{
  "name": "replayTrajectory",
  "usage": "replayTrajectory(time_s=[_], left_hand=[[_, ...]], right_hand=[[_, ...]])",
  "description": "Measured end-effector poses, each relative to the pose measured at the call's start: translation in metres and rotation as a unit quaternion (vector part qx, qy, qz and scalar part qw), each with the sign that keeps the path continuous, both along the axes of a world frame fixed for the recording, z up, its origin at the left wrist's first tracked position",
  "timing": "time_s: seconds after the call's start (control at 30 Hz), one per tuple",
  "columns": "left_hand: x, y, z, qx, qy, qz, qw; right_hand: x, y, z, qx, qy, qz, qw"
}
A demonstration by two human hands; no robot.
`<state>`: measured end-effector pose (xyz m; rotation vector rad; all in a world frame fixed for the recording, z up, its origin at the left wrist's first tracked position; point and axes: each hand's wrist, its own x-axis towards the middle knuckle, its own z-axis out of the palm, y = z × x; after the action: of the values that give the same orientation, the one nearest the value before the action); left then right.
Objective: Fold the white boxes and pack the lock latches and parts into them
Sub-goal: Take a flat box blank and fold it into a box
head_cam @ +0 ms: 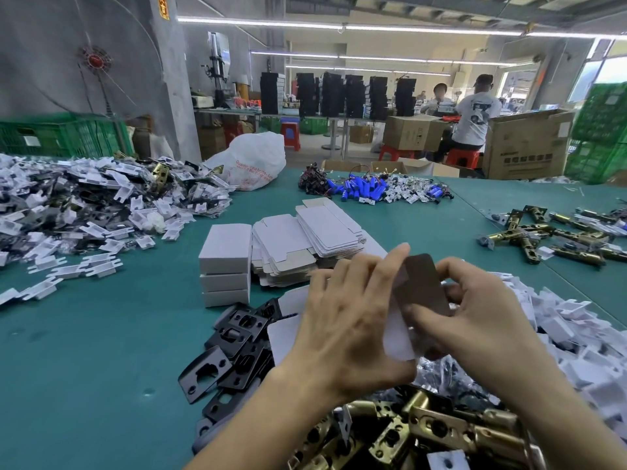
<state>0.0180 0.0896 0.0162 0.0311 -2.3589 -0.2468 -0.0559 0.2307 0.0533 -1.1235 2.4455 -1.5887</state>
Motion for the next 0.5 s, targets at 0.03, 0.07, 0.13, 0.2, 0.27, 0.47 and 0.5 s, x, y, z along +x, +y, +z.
replayTrajectory(time_s=[0.03, 0.07, 0.13, 0.2, 0.27, 0.47, 0.5], left_hand=[[0.0005, 0.0007, 0.0005, -0.007, 0.003, -0.007, 1.0], [0.0011, 0.0013, 0.0013, -0.008, 0.004, -0.012, 1.0], [0.0021, 0.0021, 0.0029, -0.002, 0.005, -0.016, 1.0], [0.003, 0.0015, 0.0031, 0.021, 0.007, -0.026, 0.999], [0.0035, 0.0, 0.003, 0.046, 0.008, -0.043, 0.998], [0.005, -0.002, 0.0051, 0.093, -0.015, -0.084, 0.992], [0.0051, -0.0022, 0.005, 0.095, -0.015, -0.091, 0.991]], right_hand=[[0.0, -0.0008, -0.0008, 0.008, 0.017, -0.014, 1.0], [0.0, -0.0018, -0.0015, 0.02, 0.038, -0.034, 0.998], [0.0002, -0.0034, -0.0026, 0.031, 0.054, -0.057, 0.996], [0.0011, -0.0042, -0.0026, 0.021, 0.024, -0.036, 0.999], [0.0029, -0.0041, -0.0006, 0.012, -0.02, -0.002, 1.0], [0.0043, 0.0, 0.0049, -0.085, -0.182, 0.065, 0.977], [0.0041, 0.0012, 0.006, -0.097, -0.207, 0.074, 0.971]])
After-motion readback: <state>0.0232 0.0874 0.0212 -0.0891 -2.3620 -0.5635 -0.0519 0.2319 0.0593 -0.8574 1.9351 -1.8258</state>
